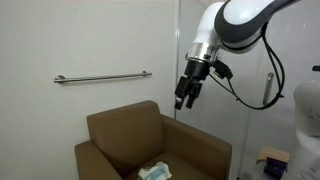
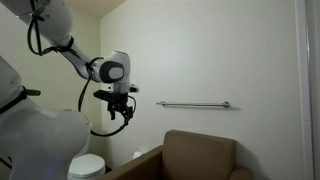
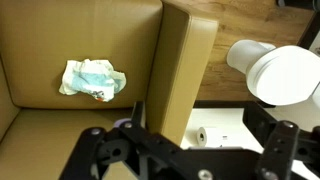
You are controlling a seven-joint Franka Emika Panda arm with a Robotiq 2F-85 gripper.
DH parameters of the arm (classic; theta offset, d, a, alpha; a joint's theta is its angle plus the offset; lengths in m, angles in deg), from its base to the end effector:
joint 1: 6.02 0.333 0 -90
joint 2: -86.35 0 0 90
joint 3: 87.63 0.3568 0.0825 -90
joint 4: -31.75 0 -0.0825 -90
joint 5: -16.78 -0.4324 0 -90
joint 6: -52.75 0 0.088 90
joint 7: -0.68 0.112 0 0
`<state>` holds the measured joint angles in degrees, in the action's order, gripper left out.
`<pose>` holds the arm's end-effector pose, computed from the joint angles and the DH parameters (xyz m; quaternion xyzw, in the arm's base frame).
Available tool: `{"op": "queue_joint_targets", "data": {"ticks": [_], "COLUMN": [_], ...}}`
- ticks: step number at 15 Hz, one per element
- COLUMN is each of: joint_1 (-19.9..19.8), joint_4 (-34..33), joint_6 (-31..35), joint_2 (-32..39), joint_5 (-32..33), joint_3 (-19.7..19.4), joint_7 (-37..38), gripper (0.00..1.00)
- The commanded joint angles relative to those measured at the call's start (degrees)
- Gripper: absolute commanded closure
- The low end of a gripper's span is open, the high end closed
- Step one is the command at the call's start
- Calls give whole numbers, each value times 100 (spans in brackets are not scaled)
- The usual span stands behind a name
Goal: Use the towel to wipe the seat of the sofa.
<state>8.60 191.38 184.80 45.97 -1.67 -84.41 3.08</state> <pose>0.3414 0.1166 0.4297 -0.9868 -0.0348 -0.0907 0.1296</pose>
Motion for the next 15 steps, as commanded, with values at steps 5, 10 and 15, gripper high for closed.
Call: {"op": "queue_joint_targets", "data": {"ticks": [5, 10, 15], "joint_1": [-52, -51, 164], "joint_4": [95, 91, 55], "joint_6": [-44, 131, 969], "joint_2": [40, 156, 1318], "joint_5": [-33, -30, -33], "joint_3": [44, 81, 517], "joint_7": [-27, -38, 12], "gripper": [0, 0, 0]}}
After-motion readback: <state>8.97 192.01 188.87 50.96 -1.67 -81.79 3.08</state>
